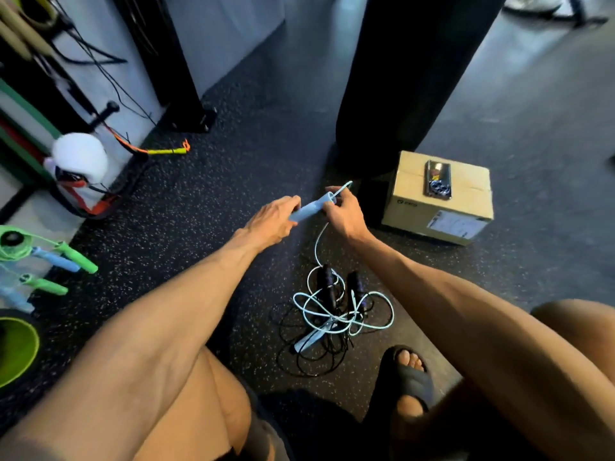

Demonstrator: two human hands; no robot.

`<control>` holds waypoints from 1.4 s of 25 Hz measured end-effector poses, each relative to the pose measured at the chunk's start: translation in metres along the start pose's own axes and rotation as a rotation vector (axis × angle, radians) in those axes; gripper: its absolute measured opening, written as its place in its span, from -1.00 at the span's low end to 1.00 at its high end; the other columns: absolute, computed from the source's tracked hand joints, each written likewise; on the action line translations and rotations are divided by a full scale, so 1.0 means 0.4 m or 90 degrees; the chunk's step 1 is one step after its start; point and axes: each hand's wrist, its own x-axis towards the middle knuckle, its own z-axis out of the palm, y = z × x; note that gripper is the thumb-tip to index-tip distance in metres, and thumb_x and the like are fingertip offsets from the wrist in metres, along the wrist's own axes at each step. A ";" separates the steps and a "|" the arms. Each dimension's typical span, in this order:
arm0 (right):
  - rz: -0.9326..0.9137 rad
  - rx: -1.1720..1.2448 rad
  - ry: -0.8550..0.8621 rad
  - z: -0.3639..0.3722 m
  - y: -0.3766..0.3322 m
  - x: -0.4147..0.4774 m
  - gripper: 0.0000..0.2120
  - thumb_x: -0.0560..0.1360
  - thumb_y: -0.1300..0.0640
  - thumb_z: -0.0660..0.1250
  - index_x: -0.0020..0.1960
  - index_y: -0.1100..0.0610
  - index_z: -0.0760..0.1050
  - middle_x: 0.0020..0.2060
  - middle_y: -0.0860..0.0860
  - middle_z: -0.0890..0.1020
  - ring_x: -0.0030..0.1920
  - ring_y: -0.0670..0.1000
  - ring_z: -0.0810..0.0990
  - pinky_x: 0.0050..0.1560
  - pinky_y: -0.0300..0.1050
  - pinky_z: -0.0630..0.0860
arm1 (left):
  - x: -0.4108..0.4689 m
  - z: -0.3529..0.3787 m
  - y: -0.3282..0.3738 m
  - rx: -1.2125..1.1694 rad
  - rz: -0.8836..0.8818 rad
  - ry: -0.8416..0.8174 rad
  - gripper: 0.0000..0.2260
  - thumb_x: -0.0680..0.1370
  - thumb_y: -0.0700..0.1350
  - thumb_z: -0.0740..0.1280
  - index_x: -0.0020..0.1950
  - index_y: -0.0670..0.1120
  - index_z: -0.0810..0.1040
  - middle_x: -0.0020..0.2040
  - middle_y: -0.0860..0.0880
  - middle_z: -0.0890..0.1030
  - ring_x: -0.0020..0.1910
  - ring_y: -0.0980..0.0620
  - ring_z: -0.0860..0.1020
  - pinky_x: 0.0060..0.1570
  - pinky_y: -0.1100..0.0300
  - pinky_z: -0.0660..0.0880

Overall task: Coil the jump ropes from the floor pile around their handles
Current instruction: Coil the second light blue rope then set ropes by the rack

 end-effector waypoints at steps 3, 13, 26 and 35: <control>-0.002 0.113 0.005 -0.026 -0.098 0.018 -0.80 0.54 0.11 0.29 0.06 0.22 0.54 -0.05 0.17 0.66 -0.16 0.04 0.63 -0.22 -0.09 0.56 | 0.024 -0.049 0.047 -0.023 -0.014 0.027 -0.78 0.45 -0.21 0.40 0.01 -0.10 0.41 -0.06 -0.11 0.58 -0.12 -0.16 0.54 -0.14 -0.02 0.48; -0.356 -0.229 -0.066 -0.116 -0.193 -0.084 -0.84 0.62 0.12 0.20 0.16 0.15 0.41 -0.10 0.10 0.64 -0.15 0.11 0.60 -0.17 -0.05 0.45 | 0.074 -0.239 0.182 -0.668 -0.228 0.057 -0.56 0.66 0.11 0.09 -0.01 -0.11 0.68 -0.04 -0.07 0.69 0.00 0.00 0.60 0.05 0.05 0.48; -0.160 -0.332 -0.205 -0.076 -0.134 -0.115 -0.64 0.66 -0.02 0.14 0.20 0.29 0.39 0.06 0.29 0.60 0.04 0.28 0.60 0.09 0.19 0.50 | 0.086 -0.233 0.218 -0.305 -0.069 -0.012 -0.88 0.48 -0.11 0.47 -0.05 -0.13 0.71 -0.10 -0.06 0.70 -0.09 0.07 0.62 -0.01 0.13 0.52; -0.134 -0.332 0.094 -0.177 -0.149 -0.054 -0.71 0.58 -0.04 0.24 0.13 0.17 0.41 -0.01 0.18 0.62 -0.06 0.20 0.62 -0.04 0.19 0.58 | 0.090 -0.238 0.211 -0.482 -0.122 0.070 -0.86 0.52 -0.38 0.27 -0.03 -0.21 0.58 -0.24 -0.18 0.64 -0.39 0.04 0.59 -0.25 0.21 0.54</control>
